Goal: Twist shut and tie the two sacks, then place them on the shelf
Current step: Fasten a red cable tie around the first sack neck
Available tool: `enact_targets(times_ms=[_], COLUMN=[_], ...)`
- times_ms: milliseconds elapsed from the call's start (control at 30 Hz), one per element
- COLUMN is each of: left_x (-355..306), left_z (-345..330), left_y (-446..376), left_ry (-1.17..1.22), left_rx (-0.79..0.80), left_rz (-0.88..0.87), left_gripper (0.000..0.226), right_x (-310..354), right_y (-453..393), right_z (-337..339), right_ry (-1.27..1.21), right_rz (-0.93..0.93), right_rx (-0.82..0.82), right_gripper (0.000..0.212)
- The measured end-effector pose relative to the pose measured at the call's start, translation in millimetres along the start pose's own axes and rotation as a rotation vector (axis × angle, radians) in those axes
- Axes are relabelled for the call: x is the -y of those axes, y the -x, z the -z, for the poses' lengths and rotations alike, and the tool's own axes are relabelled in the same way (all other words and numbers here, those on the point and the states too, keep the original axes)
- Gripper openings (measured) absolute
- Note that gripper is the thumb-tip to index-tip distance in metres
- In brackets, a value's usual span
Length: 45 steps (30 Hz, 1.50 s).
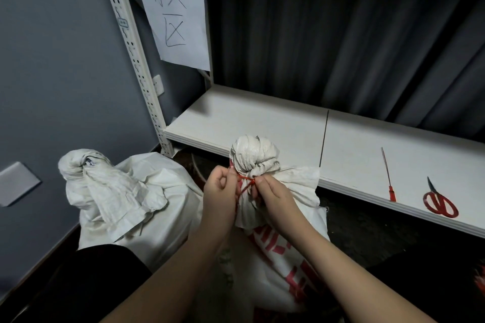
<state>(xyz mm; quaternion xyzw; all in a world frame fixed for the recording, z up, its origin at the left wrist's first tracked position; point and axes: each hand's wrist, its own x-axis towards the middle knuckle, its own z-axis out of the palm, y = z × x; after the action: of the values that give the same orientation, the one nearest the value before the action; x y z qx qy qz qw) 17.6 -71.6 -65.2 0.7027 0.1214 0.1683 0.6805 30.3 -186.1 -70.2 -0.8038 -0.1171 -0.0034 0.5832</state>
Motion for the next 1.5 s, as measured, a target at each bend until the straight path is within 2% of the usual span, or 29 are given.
enact_targets(times_ms=[267,467,567,667,833,900,967,1067,1233,1300,1367,1500], left_x=[3,8,9,5,-2,3,7,7,1,-4,-4,-7], left_z=[-1,1,5,12,19,19,16,15,14,14,17,20], left_y=[4,0,-6,-12,-3,-3,-4,-2,-2,-1,-2,-8], left_ry=[0.026,-0.040,-0.111,-0.232,-0.485,-0.507,-0.402,-0.275,-0.319,-0.347,-0.359,-0.290], left_rx=[0.067,0.160,0.212,0.234,0.261,0.200,0.130,0.095,0.133,0.163,0.179,0.237], left_rz=[0.035,0.090,0.085,0.015,-0.227,-0.331,-0.337,-0.301,-0.361,-0.394,-0.404,-0.335], left_gripper=[0.026,0.017,0.021,0.027,0.026,0.024,0.009,0.028,0.021,0.030,0.035,0.029], right_x=[10,18,16,15,14,12,11,15,18,17,16,19], right_y=[1,-8,-5,-3,-4,-3,-2,-3,-5,-6,-5,-1], right_z=[4,14,16,15,16,13,10,14,19,18,16,14], right_ry=[0.178,0.258,0.035,-0.275,-0.348,-0.297,-0.225,-0.114,0.467,0.522,0.466,0.081], right_rz=[-0.055,-0.129,-0.198,-0.248,-0.244,-0.202,-0.159,-0.092,0.158,0.202,0.220,0.105], right_rx=[0.051,0.247,0.300,0.263,0.141,0.099,0.103,0.138,0.110,0.081,0.079,0.064], right_gripper=[0.039,0.047,0.048,0.041,0.039,0.040,0.040,0.038,0.025,0.023,0.029,0.043])
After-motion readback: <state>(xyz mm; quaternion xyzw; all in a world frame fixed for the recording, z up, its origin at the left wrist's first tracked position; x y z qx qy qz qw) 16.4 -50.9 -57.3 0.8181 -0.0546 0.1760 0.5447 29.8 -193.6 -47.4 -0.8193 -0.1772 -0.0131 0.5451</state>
